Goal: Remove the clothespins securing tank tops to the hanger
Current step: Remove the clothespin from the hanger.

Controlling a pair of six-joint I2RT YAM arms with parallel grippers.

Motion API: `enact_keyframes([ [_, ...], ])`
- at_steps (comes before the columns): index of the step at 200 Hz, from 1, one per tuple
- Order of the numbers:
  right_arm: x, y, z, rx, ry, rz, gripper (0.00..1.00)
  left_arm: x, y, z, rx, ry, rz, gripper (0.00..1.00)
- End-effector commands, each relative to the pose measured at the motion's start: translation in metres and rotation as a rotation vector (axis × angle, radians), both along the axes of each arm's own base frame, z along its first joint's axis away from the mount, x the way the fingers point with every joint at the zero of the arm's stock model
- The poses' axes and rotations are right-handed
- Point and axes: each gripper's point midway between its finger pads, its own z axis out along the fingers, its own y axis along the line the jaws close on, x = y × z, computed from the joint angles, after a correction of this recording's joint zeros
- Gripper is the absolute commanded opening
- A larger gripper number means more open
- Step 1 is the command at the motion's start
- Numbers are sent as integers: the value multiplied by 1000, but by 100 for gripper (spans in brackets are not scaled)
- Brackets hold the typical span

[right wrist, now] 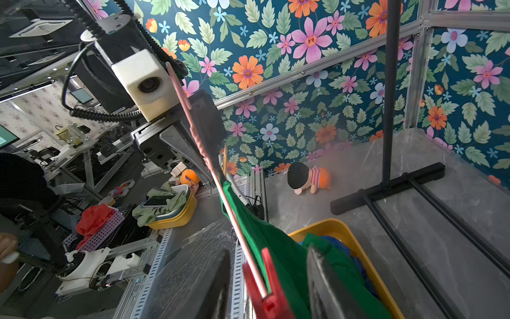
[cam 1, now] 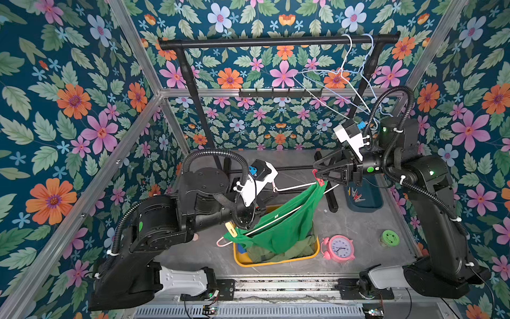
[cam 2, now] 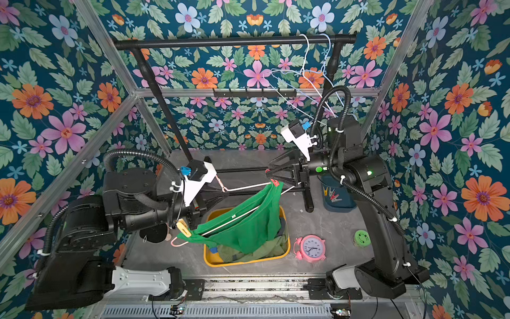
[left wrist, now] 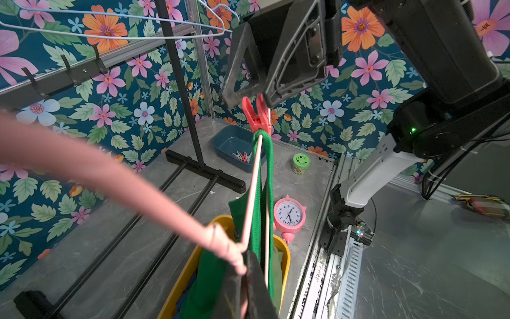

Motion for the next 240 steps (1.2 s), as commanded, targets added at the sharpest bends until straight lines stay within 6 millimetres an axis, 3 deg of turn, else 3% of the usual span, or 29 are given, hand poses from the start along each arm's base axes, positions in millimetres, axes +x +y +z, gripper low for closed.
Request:
enact_keyframes([
  [1, -5, 2, 3, 11, -16, 35, 43, -1, -3, 0, -5, 6, -9, 0],
  [70, -9, 9, -9, -26, -4, 50, 34, 0, -2, 3, -12, -1, -1, 0],
  [240, -13, 7, -6, -21, -25, 37, 17, 0, -1, 4, -17, -3, 1, 0],
])
